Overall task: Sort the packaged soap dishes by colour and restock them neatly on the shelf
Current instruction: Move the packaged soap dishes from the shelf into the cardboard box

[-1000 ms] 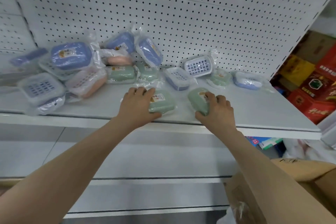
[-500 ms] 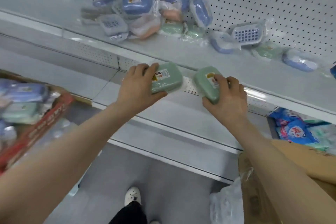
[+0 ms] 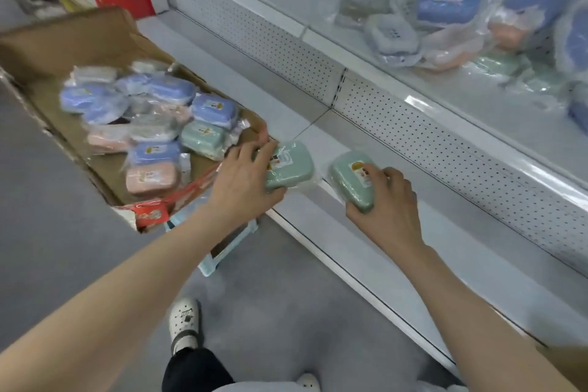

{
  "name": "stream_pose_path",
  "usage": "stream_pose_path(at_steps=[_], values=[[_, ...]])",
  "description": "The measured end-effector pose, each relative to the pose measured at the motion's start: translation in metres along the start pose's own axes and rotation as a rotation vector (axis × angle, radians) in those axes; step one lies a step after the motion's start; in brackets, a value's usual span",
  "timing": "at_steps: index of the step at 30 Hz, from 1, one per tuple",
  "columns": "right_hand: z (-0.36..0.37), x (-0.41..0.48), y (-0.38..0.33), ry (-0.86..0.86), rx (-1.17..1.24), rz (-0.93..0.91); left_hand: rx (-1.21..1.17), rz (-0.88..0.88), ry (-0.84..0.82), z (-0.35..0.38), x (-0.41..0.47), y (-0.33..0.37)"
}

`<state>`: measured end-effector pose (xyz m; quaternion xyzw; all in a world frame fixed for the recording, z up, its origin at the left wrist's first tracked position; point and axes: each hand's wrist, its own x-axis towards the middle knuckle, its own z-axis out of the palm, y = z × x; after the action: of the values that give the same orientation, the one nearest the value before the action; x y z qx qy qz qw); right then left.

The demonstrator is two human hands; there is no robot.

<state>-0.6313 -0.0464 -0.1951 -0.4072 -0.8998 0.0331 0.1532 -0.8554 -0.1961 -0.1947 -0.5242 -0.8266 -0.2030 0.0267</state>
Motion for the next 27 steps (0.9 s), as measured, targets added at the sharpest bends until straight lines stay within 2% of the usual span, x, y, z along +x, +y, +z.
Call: stream_pose_path(at_steps=[8, 13, 18, 21, 27], values=[[0.123, 0.078, -0.192, -0.14, 0.154, -0.095, 0.059, -0.293, -0.237, -0.032, -0.013, -0.23], [0.179, 0.122, -0.27, -0.271, 0.126, -0.135, 0.061, -0.37, -0.365, -0.029, -0.013, -0.328], [0.219, 0.18, -0.31, -0.338, 0.082, -0.155, 0.012, -0.292, -0.428, -0.01, 0.011, -0.374], [0.24, 0.212, -0.325, -0.387, 0.04, -0.22, -0.01, -0.188, -0.439, 0.005, 0.028, -0.387], [0.271, 0.248, -0.323, -0.452, -0.069, -0.257, 0.015, 0.018, -0.482, 0.033, 0.056, -0.404]])
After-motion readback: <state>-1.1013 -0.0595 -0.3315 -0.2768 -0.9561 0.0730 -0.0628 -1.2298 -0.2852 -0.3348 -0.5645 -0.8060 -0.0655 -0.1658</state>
